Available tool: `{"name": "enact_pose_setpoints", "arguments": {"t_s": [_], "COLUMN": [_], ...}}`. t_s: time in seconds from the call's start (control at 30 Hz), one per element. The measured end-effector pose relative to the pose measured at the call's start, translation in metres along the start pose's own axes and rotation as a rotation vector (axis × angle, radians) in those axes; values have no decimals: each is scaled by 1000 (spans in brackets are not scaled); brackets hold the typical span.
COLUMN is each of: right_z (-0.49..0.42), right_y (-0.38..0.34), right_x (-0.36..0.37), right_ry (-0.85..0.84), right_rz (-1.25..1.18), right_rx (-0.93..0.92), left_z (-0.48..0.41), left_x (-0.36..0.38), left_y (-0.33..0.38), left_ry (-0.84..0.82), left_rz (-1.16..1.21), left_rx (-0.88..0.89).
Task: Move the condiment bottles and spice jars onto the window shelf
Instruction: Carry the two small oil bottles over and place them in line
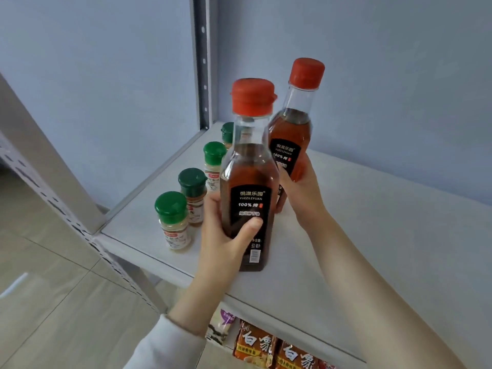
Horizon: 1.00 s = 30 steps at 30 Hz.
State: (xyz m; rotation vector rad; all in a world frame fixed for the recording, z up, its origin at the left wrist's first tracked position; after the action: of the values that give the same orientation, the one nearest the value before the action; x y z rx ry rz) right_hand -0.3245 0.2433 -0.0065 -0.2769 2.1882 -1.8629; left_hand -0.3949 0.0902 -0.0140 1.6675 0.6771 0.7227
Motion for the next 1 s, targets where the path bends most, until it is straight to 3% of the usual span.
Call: {"name": "enact_pose_setpoints", "arguments": {"t_s": [0.23, 0.53, 0.77, 1.0], "right_z": [-4, 16, 82, 156], "right_y": [8, -13, -55, -89], "right_x": [-2, -17, -26, 37], "right_ry": [-33, -41, -232, -495], "right_rz": [-33, -10, -171, -197], "right_rx": [-35, -125, -69, 17], "left_z": [17, 47, 83, 114], "left_x": [14, 10, -21, -98], "left_y": [15, 38, 63, 90], "left_ry": [192, 281, 399, 529], "left_rz": [98, 63, 127, 135], "left_rx": [-231, -165, -136, -103]}}
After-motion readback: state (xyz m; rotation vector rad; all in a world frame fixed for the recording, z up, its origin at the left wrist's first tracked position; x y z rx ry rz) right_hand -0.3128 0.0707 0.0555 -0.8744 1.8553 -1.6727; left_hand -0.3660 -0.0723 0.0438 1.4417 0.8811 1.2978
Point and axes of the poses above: each hand's wrist, its own z-axis away from the middle knuckle, its own x-axis out of the palm, y = z × x, the point moved 4 cm from there along -z, towards the middle knuckle, and after that the axes turned 9 degrees about y, right-handed, at the moved point
